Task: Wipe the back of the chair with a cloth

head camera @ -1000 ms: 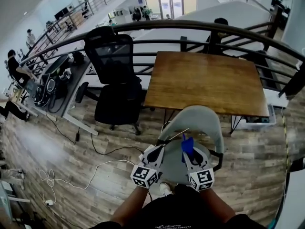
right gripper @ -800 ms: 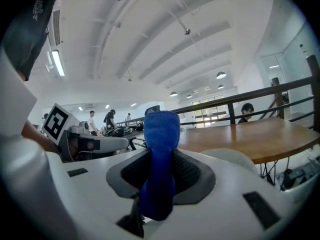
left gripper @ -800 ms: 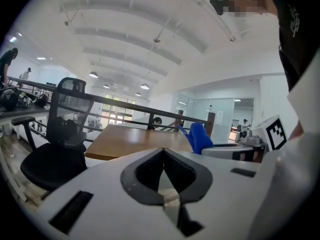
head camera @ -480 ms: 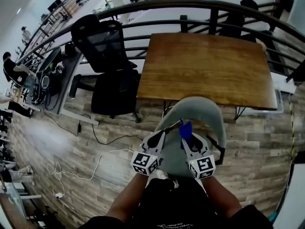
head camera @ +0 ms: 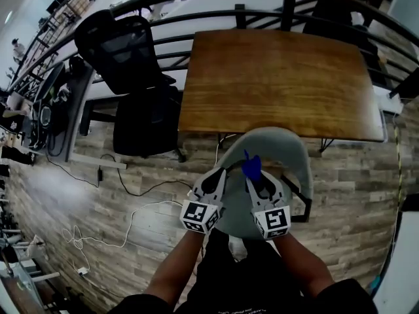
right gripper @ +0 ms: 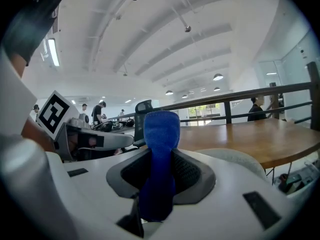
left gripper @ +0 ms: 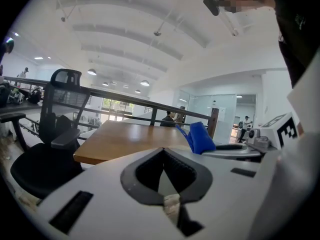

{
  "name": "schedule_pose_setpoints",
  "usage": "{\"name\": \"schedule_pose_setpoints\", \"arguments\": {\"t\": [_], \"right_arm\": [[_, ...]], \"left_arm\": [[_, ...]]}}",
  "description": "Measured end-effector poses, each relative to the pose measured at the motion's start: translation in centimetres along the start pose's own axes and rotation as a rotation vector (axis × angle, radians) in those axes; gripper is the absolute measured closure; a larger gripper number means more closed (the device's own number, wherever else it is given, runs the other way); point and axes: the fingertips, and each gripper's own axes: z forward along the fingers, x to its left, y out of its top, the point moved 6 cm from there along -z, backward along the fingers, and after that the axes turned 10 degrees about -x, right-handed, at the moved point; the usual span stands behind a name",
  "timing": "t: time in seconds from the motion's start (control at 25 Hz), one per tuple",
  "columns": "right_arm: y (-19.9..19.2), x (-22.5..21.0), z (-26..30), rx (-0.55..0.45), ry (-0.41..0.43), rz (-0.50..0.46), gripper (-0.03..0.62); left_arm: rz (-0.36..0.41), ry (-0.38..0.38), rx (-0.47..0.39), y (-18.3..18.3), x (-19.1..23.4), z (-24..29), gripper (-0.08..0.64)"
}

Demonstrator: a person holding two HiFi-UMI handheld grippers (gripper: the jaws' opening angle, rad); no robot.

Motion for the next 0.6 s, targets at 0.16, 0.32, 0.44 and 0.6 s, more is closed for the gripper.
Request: {"name": "schedule_pose_setpoints", "arguments": {"t": [0.16,0.32,0.44,0.6], "right_arm": [[-1.4,-0.3,2.4,-0.001,-0.025,-0.017,0.482],[-2.8,-1.0,4.7,0.003,-0.064,-0.047,0.482],[-3.8,-1.8,6.2,0.005,-0.115,-0.056,0.482],[-5.7,-2.7,8.1,0.008,-0.142,-0.080,0.482]], "left_arm": [[-0.006,0.013,-0.001,-0.8,2.4,0.9,0.561],[-0.005,0.024,-0.005,-2.0,3.9,2.3,0.561],[0.004,0.020,-0.012,-2.7,4.4,3.4,0.561],[0.002,0.036,-0.022,-4.0,5.7,4.6,0.561]]}}
